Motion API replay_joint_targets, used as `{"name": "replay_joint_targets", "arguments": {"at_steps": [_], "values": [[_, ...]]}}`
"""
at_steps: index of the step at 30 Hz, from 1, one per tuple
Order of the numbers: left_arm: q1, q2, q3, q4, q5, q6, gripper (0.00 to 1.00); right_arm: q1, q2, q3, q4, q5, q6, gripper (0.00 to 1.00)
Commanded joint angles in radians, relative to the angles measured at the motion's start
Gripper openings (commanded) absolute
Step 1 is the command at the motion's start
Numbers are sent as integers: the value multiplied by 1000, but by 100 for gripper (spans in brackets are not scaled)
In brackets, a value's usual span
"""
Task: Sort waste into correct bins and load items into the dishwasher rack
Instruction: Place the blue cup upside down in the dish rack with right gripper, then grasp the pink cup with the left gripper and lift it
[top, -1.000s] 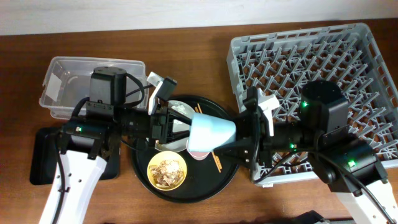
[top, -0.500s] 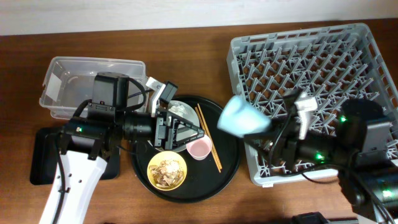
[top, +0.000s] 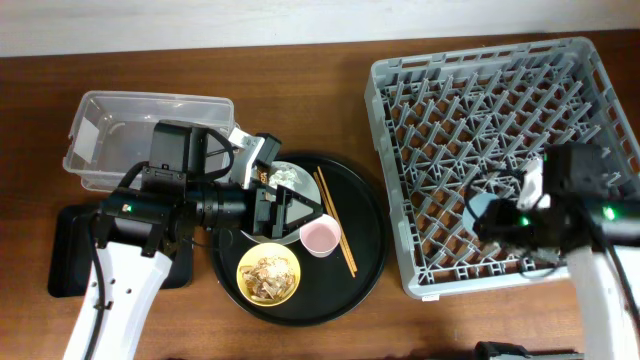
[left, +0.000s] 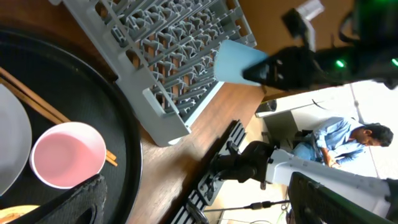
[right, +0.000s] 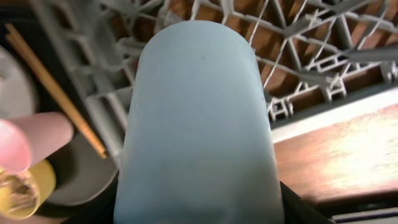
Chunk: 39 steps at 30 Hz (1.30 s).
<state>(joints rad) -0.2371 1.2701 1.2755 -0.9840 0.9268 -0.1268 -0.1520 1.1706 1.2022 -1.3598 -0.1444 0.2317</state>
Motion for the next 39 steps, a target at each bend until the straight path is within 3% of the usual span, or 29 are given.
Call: {"name": "replay_joint_targets", "arguments": {"at_steps": [1,5,9,13,16,20,27,34,36,39], "values": [[-2,0,3,-2,-11,10,93,4,95,6,35,44,-18,56],[-2,0,3,-2,-12,10,93,77,194,6,49,45,-40,56],[-2,0,3,-10,-84,9,93,150,255,6,104,86,-10,64],[-2,0,3,-68,-208,9,93,151,254,13,106,97,48,96],[-26,3,3,-84,-356,8,89,152,219,47,89,60,65,97],[-136,48,3,-71,-675,-85,81,152,109,92,85,-117,27,96],[-328,247,3,4,-967,-176,74,152,-132,95,100,-250,27,99],[-385,483,3,53,-1036,-235,53,152,-259,95,77,-274,5,99],[-385,513,3,52,-1036,-245,36,152,-264,95,73,-274,5,99],[-385,509,10,50,-1015,-251,1,152,-261,93,72,-274,5,99]]}}
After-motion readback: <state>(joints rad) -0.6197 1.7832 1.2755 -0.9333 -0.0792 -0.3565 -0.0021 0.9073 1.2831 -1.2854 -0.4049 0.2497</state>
